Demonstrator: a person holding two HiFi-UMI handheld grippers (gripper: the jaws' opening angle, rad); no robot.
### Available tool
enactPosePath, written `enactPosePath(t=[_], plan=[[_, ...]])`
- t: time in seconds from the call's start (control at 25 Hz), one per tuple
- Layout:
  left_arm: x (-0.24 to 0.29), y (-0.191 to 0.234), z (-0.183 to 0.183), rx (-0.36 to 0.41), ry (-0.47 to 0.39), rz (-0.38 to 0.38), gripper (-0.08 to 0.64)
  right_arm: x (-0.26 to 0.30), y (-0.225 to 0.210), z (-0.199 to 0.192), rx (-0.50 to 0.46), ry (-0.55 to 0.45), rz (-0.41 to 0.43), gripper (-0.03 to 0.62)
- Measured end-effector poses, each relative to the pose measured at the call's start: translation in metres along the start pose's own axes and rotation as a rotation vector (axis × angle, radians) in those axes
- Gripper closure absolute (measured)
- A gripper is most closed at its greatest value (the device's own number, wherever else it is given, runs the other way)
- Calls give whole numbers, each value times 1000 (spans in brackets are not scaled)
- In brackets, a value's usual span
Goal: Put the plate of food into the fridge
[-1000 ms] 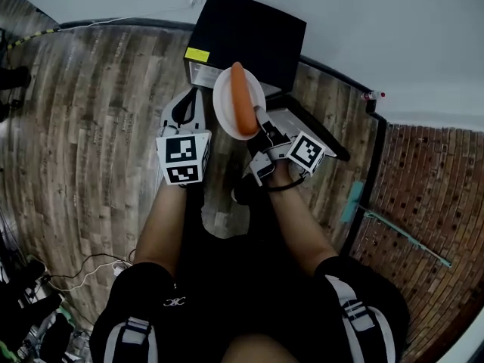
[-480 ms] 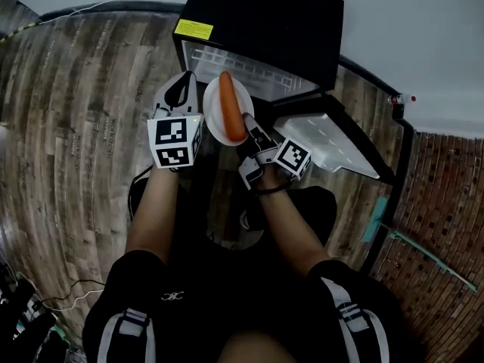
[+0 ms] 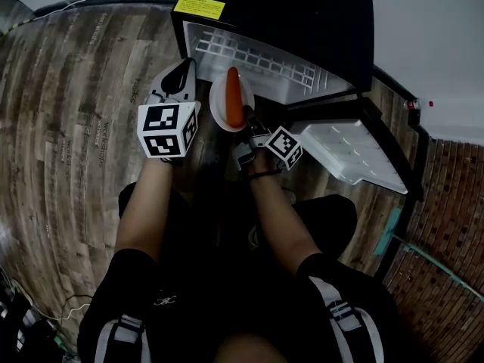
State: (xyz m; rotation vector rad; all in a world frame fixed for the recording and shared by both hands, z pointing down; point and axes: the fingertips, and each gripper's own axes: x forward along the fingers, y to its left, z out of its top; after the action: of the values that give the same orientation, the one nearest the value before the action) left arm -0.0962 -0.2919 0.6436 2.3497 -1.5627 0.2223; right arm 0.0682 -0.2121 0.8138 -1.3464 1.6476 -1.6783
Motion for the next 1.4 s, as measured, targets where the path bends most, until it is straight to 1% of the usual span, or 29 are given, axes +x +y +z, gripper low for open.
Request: enactPosePath(t=[0.08, 0.2, 0.36, 0.48, 0.6, 0.72, 0.8, 1.0, 1.12, 1.4], plan=[[0, 2, -4, 10, 5, -13, 566, 13, -16, 7, 29, -41, -4, 557], [-2, 3, -12, -20, 11, -15, 566, 30, -37, 17, 65, -89, -9, 557], [-6, 4, -31, -48, 32, -7, 566, 50, -51, 39, 60, -132, -9, 557], [-7, 0, -36, -18, 55, -28, 566, 63, -60, 53, 60, -158, -14, 557], [-8, -10, -31, 42, 44, -61, 566, 73, -73, 70, 39, -166, -33, 557], [-8, -11, -32, 96, 33, -53, 566, 85, -82, 89, 12, -172, -51, 557], [-8, -9, -35, 90, 36, -47, 566, 90, -87, 100, -15, -175, -68, 557], [-6, -8, -47, 17, 79, -53, 566, 106, -93, 115, -74, -169, -82, 557], [-7, -7, -45, 29, 79, -40, 566, 119, -91, 120, -115, -163, -86, 557], [4, -8, -47, 75, 78, -31, 566, 138, -100, 124, -149, -165, -124, 557]])
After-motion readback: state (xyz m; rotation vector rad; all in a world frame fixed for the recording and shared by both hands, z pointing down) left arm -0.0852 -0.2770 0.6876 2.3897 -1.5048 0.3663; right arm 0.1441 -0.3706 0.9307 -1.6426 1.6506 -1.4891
